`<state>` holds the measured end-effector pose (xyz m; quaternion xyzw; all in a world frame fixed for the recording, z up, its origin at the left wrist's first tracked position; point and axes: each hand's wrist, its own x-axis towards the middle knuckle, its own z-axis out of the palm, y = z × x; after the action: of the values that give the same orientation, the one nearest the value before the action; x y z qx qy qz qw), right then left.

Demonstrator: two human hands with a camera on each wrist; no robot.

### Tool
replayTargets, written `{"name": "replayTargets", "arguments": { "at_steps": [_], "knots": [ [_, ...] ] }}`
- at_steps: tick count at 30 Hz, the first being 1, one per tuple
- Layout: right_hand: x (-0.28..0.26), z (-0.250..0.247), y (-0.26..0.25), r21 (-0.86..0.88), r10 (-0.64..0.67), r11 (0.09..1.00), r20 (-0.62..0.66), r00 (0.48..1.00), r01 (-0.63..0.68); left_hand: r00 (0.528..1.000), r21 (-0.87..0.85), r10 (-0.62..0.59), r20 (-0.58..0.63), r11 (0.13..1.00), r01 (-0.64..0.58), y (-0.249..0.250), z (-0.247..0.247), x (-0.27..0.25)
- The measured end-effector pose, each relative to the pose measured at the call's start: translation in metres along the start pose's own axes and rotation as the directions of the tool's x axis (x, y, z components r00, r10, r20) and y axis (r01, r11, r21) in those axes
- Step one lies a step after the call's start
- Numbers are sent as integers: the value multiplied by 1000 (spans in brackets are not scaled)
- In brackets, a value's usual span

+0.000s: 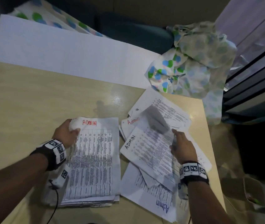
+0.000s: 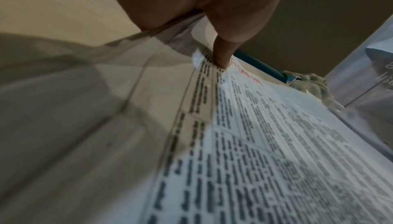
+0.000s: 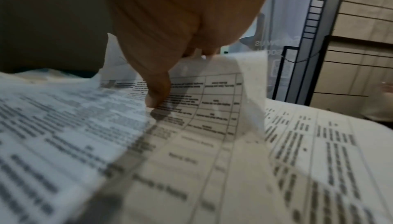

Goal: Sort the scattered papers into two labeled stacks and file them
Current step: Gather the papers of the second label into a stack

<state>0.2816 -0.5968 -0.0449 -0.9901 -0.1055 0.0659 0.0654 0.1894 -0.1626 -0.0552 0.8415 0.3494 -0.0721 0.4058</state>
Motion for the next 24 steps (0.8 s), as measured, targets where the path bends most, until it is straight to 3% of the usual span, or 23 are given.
{"name": "replayTargets", "arguments": {
  "at_steps": [4,6,10,15,20,24],
  "knots": [
    [-8,12,-11,34,56,998,14,998,-57,1000,28,-5,25,1000,4,-6,0,3],
    [-10,17,-11,54,97,994,-38,995,-95,1000,39,-3,28,999,2,-8,1,5],
    [-14,20,-13,42,57,998,-123,991,-52,999,33,-29,22,999,28,-8,2,6],
    [-3,11,-14,258,201,943,62,978,-210,999,36,-20,26,999,19,-8,3,6],
    [28,8,-26,138,235,958,122,964,-251,999,68,-9,45,998,6,-7,2,3],
    [37,22,-36,4,183,983,144,973,-185,998,62,-9,58,998,5,-7,1,2]
  ]
}}
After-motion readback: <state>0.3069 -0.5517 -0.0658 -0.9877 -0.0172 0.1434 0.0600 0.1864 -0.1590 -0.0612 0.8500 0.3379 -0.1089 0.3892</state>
